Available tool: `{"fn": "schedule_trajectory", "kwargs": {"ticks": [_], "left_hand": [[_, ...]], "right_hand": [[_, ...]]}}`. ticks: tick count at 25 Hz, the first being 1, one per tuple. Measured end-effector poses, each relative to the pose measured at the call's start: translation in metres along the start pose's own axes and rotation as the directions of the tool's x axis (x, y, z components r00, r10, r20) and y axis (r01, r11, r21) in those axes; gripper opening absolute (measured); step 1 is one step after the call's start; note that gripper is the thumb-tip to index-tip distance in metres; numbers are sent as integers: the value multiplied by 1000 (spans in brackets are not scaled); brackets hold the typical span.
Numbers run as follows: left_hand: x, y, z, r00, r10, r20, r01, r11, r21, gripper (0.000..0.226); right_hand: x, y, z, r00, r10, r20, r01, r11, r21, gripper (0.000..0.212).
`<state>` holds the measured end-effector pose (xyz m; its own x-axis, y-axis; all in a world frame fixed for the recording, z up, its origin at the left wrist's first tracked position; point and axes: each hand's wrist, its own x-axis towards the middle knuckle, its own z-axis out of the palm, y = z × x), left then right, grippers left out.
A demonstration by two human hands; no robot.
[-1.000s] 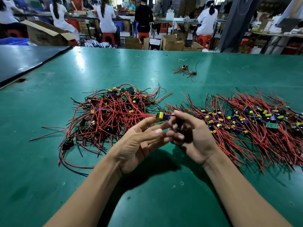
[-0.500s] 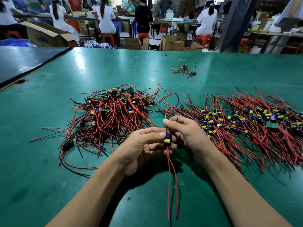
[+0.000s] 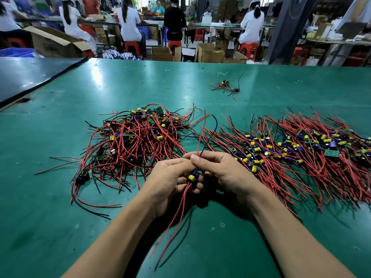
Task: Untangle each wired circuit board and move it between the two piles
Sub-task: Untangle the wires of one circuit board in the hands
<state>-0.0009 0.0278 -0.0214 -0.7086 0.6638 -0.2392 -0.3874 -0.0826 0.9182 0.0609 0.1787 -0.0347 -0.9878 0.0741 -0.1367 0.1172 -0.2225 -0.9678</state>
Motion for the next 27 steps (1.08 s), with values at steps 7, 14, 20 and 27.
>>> {"fn": "schedule_trajectory", "kwargs": {"ticks": [7, 14, 20, 27], "left_hand": [[-5, 4, -1, 995, -46, 87, 37, 995, 96, 13], [-4, 1, 0, 986, -62, 152, 39, 988, 148, 17], [-3, -1, 1, 985, -65, 162, 44, 990, 131, 9], [-3, 4, -5, 977, -105, 183, 103, 995, 19, 15]], "right_hand": [[9, 2, -12, 927, -228, -296, 173, 964, -200, 38], [14, -2, -12, 765, -293, -573, 282, 953, -111, 29], [6, -24, -14, 958, 132, -253, 96, 686, 721, 50], [7, -15, -11, 976, -80, -205, 179, 832, 525, 35]]}}
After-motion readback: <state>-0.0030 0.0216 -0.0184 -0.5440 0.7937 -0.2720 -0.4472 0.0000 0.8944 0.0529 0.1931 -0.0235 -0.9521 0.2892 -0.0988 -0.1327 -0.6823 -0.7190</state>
